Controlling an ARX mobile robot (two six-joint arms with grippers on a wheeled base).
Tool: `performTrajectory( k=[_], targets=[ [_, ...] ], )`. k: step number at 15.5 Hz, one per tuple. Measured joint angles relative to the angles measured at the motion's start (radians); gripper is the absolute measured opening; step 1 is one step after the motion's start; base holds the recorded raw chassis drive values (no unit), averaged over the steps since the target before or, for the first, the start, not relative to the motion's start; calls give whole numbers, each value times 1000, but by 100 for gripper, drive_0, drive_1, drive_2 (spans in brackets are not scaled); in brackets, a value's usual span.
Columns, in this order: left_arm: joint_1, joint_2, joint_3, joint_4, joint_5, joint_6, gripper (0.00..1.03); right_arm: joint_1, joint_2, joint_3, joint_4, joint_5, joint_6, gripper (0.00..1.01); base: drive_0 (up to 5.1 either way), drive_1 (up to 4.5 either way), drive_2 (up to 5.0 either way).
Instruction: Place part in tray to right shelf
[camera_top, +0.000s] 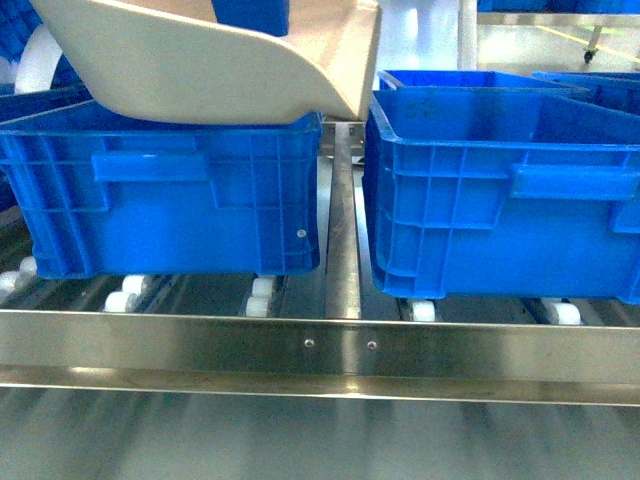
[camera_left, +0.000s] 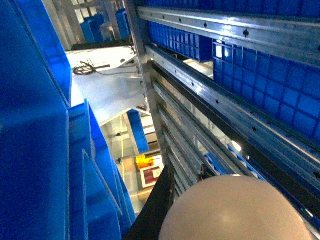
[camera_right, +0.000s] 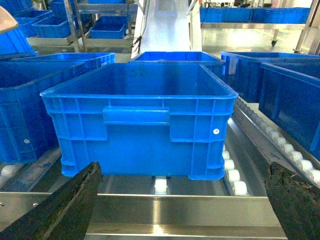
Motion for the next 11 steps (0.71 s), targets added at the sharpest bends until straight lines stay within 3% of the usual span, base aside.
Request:
performTrajectory(
  k=[2,5,11],
  targets=[
    [27,31,98,-143,-45,4,12,0,0,0,0,0,0,98,0,0,0],
    [37,81,330,-433,-143,61,12,0,0,0,0,0,0,98,0,0,0],
    [22,166,518,-591,-243,191,12,0,0,0,0,0,0,98,0,0,0]
  ],
)
